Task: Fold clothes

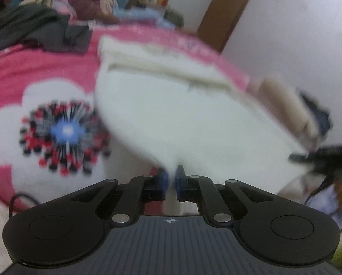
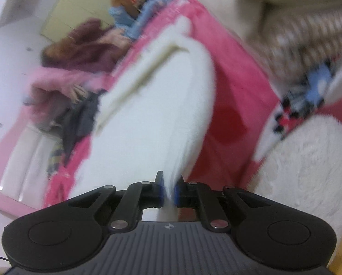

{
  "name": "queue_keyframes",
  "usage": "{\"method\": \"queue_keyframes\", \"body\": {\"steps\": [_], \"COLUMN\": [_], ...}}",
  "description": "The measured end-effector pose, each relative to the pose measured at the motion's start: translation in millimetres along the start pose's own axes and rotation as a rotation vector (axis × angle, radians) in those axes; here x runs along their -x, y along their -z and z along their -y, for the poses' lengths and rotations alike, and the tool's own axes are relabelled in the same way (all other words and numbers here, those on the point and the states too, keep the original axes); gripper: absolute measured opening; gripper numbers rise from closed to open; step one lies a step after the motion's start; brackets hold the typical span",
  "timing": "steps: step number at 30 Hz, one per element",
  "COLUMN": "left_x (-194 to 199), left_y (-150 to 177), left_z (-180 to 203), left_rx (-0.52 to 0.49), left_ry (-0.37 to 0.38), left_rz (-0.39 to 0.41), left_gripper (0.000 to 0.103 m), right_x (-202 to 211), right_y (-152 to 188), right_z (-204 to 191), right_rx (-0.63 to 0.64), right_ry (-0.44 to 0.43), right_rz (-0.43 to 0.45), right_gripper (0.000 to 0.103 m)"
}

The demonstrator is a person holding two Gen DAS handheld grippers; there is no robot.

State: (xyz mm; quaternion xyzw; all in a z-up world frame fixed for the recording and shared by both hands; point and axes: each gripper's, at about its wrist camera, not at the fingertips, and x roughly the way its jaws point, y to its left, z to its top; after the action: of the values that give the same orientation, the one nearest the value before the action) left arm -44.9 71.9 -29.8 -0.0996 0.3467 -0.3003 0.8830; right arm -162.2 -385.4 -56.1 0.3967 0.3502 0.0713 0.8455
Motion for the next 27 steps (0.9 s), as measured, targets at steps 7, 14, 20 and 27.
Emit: {"method": "queue_keyframes", "body": {"steps": [7,14,20,27], "left_x": [0,-12,-52,-132], "left_y": [-54,-101,-159,-228], "left_z": [13,15,-7,-47], "left_rx": [-0.039,-0.058,-0.063,-0.030], "left_ry": [0.000,-0.047,-0.071,-0.103], "left_rz": [0.159,0.319,0.394,0.390], "left_gripper": [0.006,0.006,0.006,0.008], "right_x": [12,-3,-48,-122], "right_y": [-43,-107,-172,-251], "right_z": [-32,-62,-79,-80], "right_rx": [0.089,0.174,0.222,0.214], "right_ry": [-0.115,-0.179,-0.212,-0.240], "right_rz": [0.122,0.285,0.362,0.398], "right_gripper": [0.009,0.009,0.008,0.008]}}
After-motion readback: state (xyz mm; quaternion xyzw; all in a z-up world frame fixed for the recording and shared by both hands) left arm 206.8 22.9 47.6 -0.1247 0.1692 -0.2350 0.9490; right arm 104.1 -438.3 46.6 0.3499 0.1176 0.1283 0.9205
